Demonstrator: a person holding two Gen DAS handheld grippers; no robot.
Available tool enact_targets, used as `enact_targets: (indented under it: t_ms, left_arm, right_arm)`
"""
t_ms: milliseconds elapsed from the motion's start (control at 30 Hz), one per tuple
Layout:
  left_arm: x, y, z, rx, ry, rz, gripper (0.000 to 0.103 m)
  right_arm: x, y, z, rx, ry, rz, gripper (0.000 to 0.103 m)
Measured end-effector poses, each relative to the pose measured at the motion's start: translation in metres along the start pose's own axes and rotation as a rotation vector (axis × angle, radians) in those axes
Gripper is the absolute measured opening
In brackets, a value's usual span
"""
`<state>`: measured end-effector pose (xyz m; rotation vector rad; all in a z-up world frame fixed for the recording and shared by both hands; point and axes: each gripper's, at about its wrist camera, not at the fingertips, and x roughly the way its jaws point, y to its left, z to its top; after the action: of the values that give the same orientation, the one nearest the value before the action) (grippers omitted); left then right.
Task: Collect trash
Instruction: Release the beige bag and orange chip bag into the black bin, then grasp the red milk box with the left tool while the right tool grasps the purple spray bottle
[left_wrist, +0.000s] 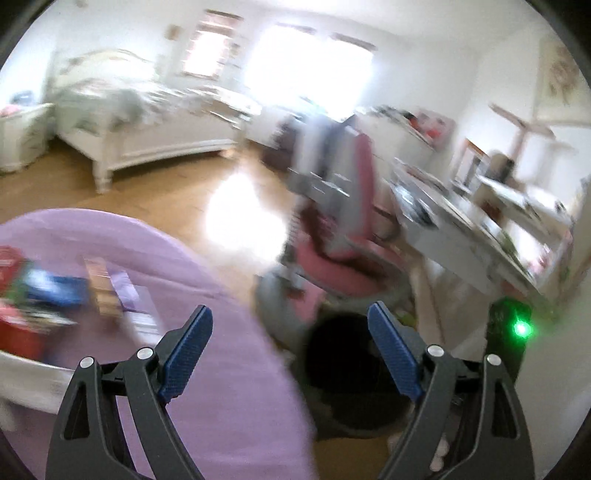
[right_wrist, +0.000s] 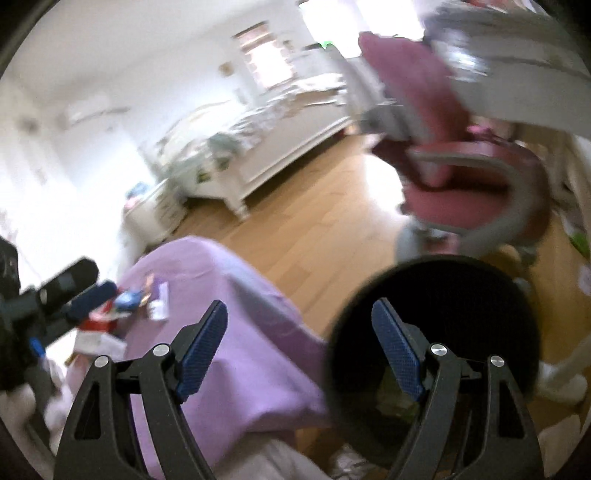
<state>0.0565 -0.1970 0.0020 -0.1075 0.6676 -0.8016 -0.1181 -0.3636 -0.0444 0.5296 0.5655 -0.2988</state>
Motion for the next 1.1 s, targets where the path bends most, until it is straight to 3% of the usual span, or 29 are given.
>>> enact_targets:
  t_ms: [67,167,233,367,567,733,800,867,1000,1100]
  left_arm:
    - [-0.021,0.032,0.009,-0.033,-0.031,0.055,0.086]
    - [-0.051,0.098,0.026,-0.067,-0.046,0.220,0.086]
    - [-0.056,0.136,0.036,-0.086,0.002,0.306,0.086]
    - [-0.044,0.209,0.047,-0.095,0.132,0.404,0.084]
    - [-0.004,0.252,0.046,-0.047,0.304,0.399,0.071]
    - [0.020,0.271,0.041,0.001,0.404,0.392,0.071]
    - [0.023,0.277,0.042,-0.010,0.400,0.370,0.067]
    - [0.024,0.285,0.045,-0.061,0.381,0.344,0.052]
    - [0.022,0.292,0.045,-0.069,0.353,0.356,0.051]
    - [0.018,0.289,0.041,-0.061,0.340,0.371,0.050]
  right_arm:
    - [0.011,0.029,0.003,-0.053,0.020,0.047,0.080]
    - [0.031,0.071,0.009,-0.115,0.052,0.110,0.080]
    - [0.047,0.097,0.012,-0.142,0.087,0.151,0.072]
    - [0.086,0.144,0.017,-0.214,0.184,0.190,0.062]
    - [0.148,0.191,0.016,-0.347,0.325,0.163,0.054]
    - [0.180,0.215,0.009,-0.471,0.390,0.090,0.050]
    - [0.190,0.217,0.005,-0.507,0.410,0.068,0.050]
    - [0.198,0.220,0.004,-0.524,0.422,0.054,0.049]
    - [0.211,0.227,0.004,-0.542,0.418,0.039,0.046]
    - [0.219,0.233,0.004,-0.568,0.404,0.021,0.034]
